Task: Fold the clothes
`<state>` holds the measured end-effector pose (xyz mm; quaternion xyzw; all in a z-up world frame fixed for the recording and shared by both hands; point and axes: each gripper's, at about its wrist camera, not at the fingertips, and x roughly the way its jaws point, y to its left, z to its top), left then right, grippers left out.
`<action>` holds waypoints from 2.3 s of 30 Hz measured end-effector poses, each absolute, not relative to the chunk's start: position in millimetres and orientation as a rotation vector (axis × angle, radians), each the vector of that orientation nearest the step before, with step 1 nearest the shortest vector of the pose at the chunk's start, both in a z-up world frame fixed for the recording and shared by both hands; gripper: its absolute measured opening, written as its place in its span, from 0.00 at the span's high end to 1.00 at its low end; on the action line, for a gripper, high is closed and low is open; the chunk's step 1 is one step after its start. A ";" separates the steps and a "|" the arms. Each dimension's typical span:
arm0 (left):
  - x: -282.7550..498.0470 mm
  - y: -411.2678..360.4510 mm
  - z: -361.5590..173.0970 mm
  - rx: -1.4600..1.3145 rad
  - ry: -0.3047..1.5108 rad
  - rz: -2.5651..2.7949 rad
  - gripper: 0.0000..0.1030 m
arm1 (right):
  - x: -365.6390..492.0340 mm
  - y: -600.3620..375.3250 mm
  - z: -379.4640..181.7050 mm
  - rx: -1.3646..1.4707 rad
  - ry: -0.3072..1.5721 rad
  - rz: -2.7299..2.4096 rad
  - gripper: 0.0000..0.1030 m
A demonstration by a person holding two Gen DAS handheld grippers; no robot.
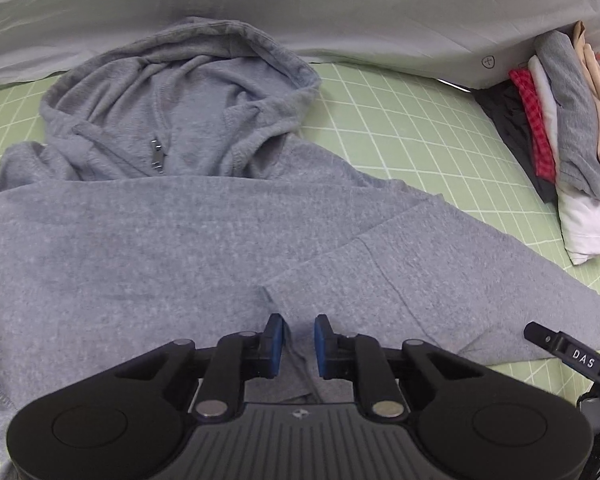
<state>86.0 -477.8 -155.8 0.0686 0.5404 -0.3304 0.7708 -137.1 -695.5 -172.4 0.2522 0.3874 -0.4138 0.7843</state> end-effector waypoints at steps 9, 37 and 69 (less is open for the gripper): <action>81.9 -467.3 -142.8 0.154 1.112 -0.768 0.95 | -139.5 -689.8 -164.6 0.523 0.834 -0.896 0.00; 153.5 -289.9 -126.5 -0.016 1.077 -0.322 0.95 | -145.1 -661.1 -140.4 0.428 0.840 -0.855 0.00; 100.7 -348.0 -87.0 0.036 0.998 -0.218 0.00 | -195.3 -761.4 -157.9 0.496 0.754 -0.947 0.00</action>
